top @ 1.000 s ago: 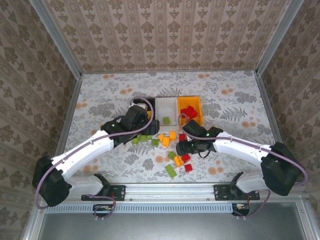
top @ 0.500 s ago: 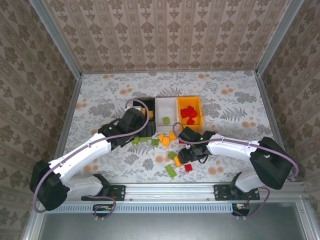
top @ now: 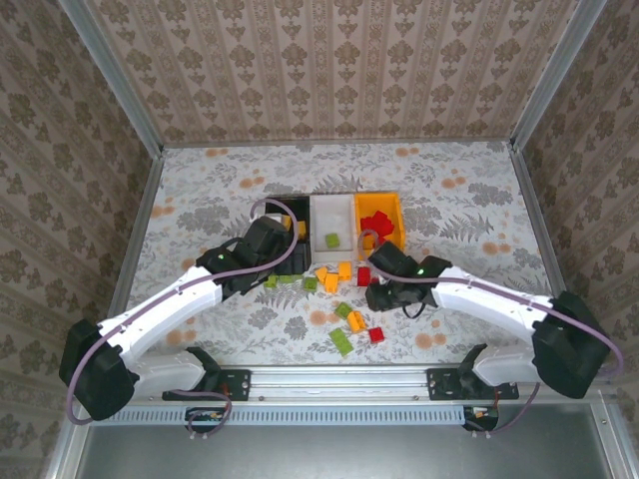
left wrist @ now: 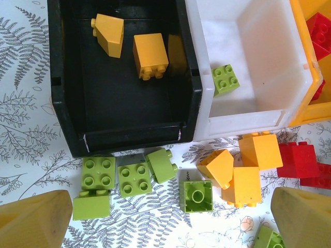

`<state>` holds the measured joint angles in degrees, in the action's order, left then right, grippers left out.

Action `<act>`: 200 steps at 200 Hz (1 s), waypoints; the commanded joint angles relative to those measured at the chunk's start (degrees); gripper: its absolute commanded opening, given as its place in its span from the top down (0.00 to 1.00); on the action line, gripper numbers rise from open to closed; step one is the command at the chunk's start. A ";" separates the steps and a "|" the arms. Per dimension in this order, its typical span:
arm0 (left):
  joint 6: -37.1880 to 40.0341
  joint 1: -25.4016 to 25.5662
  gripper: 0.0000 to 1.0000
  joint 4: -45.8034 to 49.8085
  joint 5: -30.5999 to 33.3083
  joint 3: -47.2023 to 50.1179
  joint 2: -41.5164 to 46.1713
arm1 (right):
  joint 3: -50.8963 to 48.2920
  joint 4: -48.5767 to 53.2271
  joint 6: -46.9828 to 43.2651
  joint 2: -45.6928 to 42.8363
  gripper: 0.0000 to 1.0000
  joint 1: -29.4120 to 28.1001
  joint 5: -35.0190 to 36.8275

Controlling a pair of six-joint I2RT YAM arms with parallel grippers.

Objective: Sort the legos into containers by color

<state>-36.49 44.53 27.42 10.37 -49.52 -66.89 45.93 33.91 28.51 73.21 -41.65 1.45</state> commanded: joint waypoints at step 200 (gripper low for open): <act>-2.35 0.04 0.00 -1.35 -3.23 7.04 6.71 | 29.75 -5.72 1.81 22.58 0.32 16.59 2.06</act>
<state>-38.00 44.60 25.26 6.68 -42.98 -62.37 78.43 28.75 30.33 102.83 -24.23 5.08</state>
